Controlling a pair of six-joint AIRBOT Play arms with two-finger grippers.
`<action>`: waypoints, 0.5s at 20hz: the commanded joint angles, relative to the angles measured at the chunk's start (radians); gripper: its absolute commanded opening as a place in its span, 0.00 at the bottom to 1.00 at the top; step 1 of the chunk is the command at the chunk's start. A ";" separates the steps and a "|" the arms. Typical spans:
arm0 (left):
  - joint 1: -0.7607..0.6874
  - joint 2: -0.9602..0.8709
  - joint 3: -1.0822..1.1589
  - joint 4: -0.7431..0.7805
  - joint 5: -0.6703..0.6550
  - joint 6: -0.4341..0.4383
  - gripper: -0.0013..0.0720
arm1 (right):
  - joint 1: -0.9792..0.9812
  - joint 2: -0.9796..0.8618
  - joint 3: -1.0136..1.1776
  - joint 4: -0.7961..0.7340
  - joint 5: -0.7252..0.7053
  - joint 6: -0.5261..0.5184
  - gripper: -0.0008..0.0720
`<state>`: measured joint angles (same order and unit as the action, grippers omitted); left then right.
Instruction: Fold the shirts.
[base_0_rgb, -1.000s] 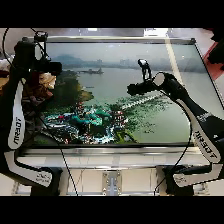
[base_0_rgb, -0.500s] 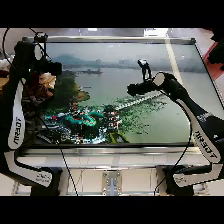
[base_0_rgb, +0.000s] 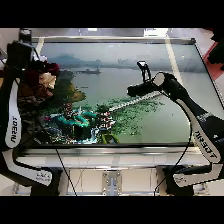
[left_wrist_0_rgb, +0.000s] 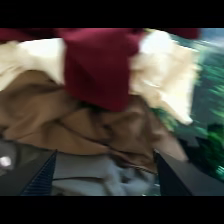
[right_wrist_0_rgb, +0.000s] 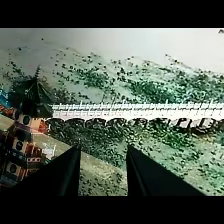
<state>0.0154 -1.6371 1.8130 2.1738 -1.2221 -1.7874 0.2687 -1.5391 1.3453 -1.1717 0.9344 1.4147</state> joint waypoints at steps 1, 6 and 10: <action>0.150 -0.005 -0.001 0.042 -0.031 -0.154 0.98 | 0.000 0.000 0.000 -0.012 0.013 -0.001 0.49; 0.449 -0.065 -0.023 -0.298 -0.309 -0.183 0.98 | 0.000 0.000 0.000 -0.033 0.011 -0.008 0.49; 0.573 -0.065 -0.083 -0.468 -0.164 -0.167 0.98 | 0.000 0.000 0.000 -0.042 0.010 -0.008 0.49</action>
<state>0.4942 -1.6955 1.7630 1.8565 -1.4418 -1.9560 0.2687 -1.5387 1.3453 -1.2045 0.9447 1.4086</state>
